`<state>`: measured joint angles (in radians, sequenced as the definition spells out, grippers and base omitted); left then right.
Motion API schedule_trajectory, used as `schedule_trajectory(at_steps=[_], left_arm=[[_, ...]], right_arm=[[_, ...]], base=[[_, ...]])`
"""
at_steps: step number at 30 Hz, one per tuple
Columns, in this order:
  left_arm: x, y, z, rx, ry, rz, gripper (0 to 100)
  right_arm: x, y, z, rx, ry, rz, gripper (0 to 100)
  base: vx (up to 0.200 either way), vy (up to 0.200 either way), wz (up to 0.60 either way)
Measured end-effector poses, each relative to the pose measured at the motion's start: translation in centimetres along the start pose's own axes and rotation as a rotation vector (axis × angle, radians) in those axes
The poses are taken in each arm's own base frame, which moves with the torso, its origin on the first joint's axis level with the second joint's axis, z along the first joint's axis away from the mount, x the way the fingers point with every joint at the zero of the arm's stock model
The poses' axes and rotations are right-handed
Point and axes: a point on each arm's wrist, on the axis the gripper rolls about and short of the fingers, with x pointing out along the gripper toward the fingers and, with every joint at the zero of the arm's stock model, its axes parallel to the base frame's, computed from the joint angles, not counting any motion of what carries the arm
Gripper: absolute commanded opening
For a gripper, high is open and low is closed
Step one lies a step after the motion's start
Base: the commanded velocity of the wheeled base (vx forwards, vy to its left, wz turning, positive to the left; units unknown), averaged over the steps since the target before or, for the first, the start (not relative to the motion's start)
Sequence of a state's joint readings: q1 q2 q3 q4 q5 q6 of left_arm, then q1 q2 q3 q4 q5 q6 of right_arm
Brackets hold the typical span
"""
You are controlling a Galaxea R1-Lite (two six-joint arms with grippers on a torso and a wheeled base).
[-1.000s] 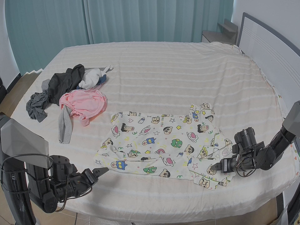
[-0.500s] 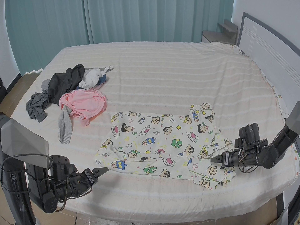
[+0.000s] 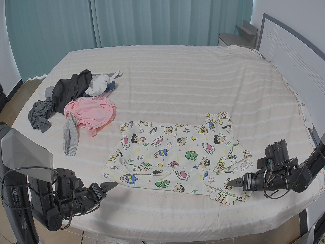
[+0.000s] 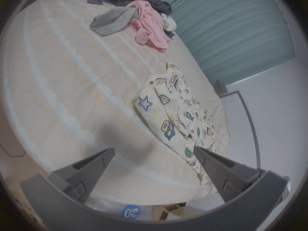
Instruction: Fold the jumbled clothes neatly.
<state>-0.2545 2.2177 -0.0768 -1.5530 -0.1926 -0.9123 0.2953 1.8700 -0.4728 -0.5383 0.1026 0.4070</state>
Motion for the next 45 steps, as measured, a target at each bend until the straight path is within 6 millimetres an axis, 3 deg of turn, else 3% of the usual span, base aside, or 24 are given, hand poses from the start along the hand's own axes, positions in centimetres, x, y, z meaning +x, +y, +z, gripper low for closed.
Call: schedule_trajectory(at_steps=[12,30,45], left_arm=[[0.0,0.0,0.0,0.0,0.001,0.001,100],[0.0,0.0,0.0,0.0,0.001,0.002,100],[0.0,0.1,0.0,-0.001,0.0,0.003,100]], right_arm=[[2.6,-0.1,0.0,0.001,0.04,-0.018,100],[5.9,-0.5,2.8,0.02,-0.036,-0.099,100],[6.1,-1.6,4.3,0.044,-0.123,-0.127,100]], base=[[0.0,0.0,0.0],[0.0,0.0,0.0],[0.0,0.0,0.0]])
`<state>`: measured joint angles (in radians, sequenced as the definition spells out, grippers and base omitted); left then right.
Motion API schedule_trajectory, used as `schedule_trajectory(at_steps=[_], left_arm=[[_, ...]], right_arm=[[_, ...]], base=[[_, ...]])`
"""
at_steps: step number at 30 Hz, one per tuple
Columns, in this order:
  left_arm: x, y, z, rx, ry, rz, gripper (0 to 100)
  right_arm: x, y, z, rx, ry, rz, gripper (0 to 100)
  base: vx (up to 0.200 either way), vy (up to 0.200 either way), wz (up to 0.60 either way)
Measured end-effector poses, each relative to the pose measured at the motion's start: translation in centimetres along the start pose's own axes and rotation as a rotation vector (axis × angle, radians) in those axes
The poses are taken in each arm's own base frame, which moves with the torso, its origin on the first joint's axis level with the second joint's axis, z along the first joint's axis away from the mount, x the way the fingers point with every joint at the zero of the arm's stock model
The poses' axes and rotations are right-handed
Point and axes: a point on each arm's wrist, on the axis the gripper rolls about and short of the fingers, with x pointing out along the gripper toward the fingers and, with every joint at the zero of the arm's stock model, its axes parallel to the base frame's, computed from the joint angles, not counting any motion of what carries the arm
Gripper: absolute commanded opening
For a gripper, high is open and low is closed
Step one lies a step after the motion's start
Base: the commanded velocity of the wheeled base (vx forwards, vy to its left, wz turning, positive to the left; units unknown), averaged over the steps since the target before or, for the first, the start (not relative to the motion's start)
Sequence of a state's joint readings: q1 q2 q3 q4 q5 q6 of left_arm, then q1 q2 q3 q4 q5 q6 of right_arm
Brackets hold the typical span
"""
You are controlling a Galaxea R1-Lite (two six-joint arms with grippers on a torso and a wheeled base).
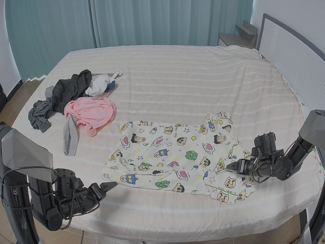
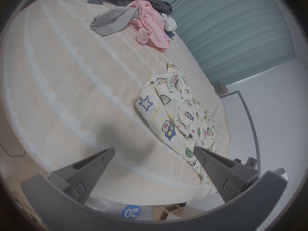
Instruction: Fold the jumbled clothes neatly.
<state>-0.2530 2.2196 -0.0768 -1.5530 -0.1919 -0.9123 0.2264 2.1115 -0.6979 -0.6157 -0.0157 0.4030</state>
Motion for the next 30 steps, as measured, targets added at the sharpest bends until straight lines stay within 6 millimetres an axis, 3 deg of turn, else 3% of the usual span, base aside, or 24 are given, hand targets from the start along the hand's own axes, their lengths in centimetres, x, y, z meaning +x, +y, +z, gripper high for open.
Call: schedule_trajectory(at_steps=[5,18,24,30], left_arm=[[0.0,0.0,0.0,0.0,0.0,0.0,100],[0.0,0.0,0.0,0.0,0.001,0.002,100],[0.0,0.0,-0.1,0.0,0.002,0.002,100],[0.0,0.0,-0.1,0.001,0.003,0.002,100]], right_arm=[[-1.3,0.0,0.1,0.001,-0.023,0.01,100],[-5.8,-0.2,-3.3,-0.022,0.052,0.074,100],[-5.7,0.6,-4.0,-0.046,0.075,0.096,100],[-4.3,1.3,-4.5,-0.065,0.086,0.103,100]], base=[[0.0,0.0,0.0],[0.0,0.0,0.0],[0.0,0.0,0.0],[0.0,0.0,0.0]])
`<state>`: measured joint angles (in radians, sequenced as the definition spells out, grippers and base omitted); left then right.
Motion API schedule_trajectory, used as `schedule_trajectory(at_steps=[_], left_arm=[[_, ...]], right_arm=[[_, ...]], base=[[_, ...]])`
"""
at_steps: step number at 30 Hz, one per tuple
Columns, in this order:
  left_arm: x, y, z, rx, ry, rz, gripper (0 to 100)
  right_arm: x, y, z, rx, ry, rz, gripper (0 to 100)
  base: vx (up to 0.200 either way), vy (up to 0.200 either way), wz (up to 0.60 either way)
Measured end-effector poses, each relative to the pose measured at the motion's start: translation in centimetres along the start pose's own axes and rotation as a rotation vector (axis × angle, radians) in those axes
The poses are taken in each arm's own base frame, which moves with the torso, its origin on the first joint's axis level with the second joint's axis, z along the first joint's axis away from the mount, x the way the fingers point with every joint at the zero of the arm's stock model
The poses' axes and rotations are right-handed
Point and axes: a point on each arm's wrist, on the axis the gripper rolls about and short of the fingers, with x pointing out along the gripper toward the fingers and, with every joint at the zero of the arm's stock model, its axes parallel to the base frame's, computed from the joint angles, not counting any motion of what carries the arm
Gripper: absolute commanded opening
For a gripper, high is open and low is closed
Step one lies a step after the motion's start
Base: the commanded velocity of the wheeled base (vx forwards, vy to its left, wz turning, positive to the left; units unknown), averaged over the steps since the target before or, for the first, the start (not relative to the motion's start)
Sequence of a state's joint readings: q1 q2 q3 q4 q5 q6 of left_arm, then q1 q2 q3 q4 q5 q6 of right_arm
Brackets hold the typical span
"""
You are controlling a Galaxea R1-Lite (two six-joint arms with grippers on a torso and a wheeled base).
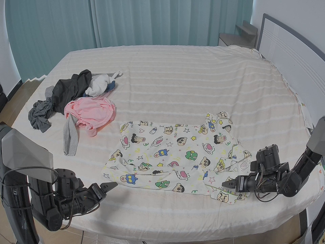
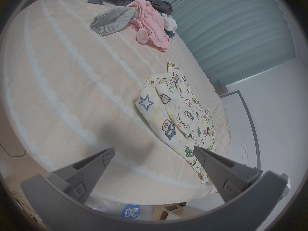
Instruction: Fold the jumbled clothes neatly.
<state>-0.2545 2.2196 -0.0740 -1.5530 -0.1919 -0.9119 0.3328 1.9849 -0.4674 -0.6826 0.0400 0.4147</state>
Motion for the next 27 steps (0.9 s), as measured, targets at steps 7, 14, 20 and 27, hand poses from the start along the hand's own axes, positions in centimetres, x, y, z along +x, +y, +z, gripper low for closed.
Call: schedule_trajectory(at_steps=[7,14,20,27], left_arm=[[0.0,0.0,0.0,0.0,-0.001,0.0,100],[0.0,0.0,0.0,0.0,-0.001,-0.001,100],[0.0,0.0,0.0,0.0,-0.001,-0.001,100],[0.0,0.0,0.1,-0.001,-0.003,-0.001,100]], right_arm=[[1.8,0.5,0.3,-0.015,-0.004,0.007,100],[3.4,0.4,0.6,-0.011,-0.007,-0.018,100],[4.7,-0.4,2.3,0.013,-0.061,-0.064,100],[5.2,-1.2,3.3,0.03,-0.093,-0.078,100]], base=[[0.0,0.0,0.0],[0.0,0.0,0.0],[0.0,0.0,0.0],[0.0,0.0,0.0]])
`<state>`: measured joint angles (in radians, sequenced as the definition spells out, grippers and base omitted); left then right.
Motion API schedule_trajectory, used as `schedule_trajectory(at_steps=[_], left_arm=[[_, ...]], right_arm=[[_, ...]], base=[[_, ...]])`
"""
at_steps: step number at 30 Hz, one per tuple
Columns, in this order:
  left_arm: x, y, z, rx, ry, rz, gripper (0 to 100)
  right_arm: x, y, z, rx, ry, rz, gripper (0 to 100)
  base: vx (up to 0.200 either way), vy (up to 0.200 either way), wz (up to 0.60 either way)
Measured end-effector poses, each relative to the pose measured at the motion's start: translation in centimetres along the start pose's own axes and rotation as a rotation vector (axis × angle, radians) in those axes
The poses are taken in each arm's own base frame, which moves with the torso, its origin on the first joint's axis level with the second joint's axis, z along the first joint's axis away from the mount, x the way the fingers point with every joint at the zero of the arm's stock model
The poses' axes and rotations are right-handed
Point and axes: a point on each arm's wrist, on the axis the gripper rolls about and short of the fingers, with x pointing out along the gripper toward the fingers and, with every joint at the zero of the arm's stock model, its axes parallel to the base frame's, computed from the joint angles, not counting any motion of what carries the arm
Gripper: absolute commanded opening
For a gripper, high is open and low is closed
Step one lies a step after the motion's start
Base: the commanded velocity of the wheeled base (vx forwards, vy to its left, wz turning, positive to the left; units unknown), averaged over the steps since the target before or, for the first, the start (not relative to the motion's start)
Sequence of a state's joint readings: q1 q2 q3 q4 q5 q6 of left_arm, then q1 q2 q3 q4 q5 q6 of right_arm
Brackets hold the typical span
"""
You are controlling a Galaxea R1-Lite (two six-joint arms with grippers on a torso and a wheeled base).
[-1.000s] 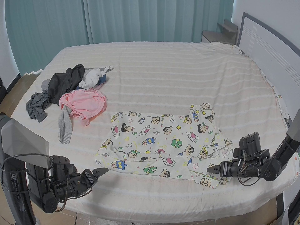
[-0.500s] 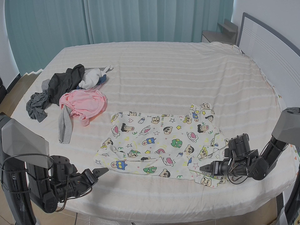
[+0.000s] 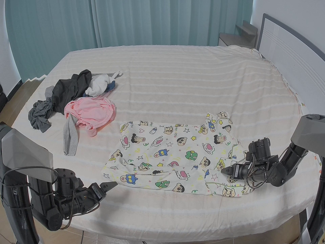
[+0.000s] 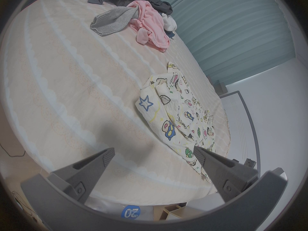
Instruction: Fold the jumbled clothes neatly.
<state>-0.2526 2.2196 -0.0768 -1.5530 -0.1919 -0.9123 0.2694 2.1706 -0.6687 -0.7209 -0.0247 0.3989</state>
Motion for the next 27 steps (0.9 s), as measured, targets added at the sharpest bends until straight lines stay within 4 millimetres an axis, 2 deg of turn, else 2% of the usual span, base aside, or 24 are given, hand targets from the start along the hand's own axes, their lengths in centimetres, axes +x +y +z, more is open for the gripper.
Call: schedule_trajectory(at_steps=[16,27], left_arm=[[0.0,0.0,0.0,-0.001,-0.001,0.0,100],[0.0,0.0,0.0,0.0,-0.001,0.001,100]], right_arm=[[1.3,-1.1,1.3,0.009,-0.035,-0.02,100],[1.5,-3.0,2.9,0.032,-0.127,-0.038,100]], base=[[0.0,0.0,0.0],[0.0,0.0,0.0]])
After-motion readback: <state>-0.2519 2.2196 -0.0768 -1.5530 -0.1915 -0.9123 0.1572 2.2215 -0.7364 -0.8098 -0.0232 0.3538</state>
